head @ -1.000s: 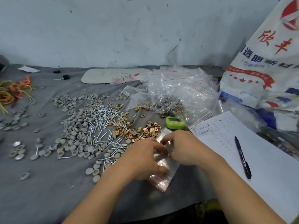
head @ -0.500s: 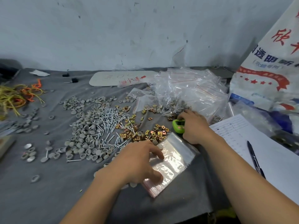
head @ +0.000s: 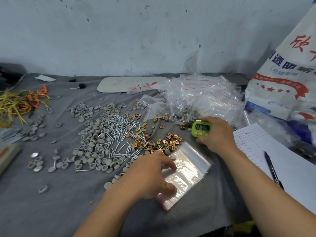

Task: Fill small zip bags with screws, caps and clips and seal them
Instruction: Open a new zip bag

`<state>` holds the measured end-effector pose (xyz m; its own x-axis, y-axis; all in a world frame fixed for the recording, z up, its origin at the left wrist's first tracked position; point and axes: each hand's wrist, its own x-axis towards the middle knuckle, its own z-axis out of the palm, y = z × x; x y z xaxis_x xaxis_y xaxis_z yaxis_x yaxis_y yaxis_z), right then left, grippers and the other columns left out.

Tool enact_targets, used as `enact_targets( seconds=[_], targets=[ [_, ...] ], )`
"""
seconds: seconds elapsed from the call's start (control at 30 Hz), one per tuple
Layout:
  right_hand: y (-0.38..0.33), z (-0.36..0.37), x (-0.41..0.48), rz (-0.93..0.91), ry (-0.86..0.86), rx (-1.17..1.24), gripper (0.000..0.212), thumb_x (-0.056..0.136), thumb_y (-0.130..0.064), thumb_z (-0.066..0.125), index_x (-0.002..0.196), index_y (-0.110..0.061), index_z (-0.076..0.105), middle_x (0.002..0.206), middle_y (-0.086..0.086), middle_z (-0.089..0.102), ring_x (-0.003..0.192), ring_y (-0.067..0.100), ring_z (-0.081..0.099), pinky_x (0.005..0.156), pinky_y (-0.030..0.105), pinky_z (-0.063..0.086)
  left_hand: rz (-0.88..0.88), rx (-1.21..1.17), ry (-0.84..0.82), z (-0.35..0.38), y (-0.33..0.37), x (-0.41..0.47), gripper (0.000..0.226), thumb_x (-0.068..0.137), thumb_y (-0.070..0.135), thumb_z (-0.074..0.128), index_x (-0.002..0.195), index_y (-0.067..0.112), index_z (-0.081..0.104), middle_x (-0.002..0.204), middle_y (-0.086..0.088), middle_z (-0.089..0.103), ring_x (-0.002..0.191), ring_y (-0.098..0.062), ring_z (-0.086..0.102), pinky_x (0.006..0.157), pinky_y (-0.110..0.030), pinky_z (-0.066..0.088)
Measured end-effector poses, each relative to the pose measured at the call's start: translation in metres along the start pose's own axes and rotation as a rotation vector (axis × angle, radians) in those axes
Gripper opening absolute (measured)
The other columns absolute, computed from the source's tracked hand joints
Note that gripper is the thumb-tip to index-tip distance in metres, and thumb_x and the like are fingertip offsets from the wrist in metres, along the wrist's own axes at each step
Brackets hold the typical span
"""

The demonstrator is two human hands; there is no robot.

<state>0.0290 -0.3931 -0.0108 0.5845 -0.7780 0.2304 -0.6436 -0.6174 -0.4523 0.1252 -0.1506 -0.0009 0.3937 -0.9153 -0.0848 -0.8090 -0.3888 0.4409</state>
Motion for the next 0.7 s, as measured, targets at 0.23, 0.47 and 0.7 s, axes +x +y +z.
enact_targets(
  seconds=[0.23, 0.47, 0.7],
  targets=[
    [0.006, -0.010, -0.006, 0.069, -0.134, 0.140, 0.092, 0.059, -0.009, 0.092, 0.138, -0.034, 0.052, 0.134, 0.001, 0.058, 0.121, 0.027, 0.055, 0.098, 0.037, 0.047, 0.040, 0.091, -0.067, 0.001, 0.000, -0.004, 0.073, 0.068, 0.065, 0.079, 0.134, 0.047, 0.054, 0.135, 0.029, 0.043, 0.113, -0.008, 0.052, 0.090, -0.031, 0.042],
    [-0.032, -0.019, -0.042, -0.034, -0.037, 0.296, 0.058, 0.080, 0.004, 0.072, 0.121, -0.037, 0.069, 0.121, -0.008, 0.067, 0.097, 0.007, 0.053, 0.083, 0.023, 0.042, 0.048, 0.175, -0.030, 0.001, 0.006, -0.002, 0.063, 0.071, 0.065, 0.078, 0.129, 0.049, 0.059, 0.139, 0.027, 0.048, 0.111, -0.005, 0.055, 0.091, -0.031, 0.038],
    [-0.084, -0.007, -0.089, -0.233, -0.452, -0.058, 0.037, 0.083, -0.010, 0.070, 0.112, -0.034, 0.069, 0.103, -0.005, 0.069, 0.094, 0.018, 0.064, 0.060, 0.024, 0.047, 0.036, 0.278, 0.109, 0.006, 0.015, 0.002, 0.034, 0.087, 0.042, 0.062, 0.119, 0.037, 0.072, 0.130, 0.012, 0.065, 0.111, -0.018, 0.063, 0.097, -0.034, 0.044]
  ],
)
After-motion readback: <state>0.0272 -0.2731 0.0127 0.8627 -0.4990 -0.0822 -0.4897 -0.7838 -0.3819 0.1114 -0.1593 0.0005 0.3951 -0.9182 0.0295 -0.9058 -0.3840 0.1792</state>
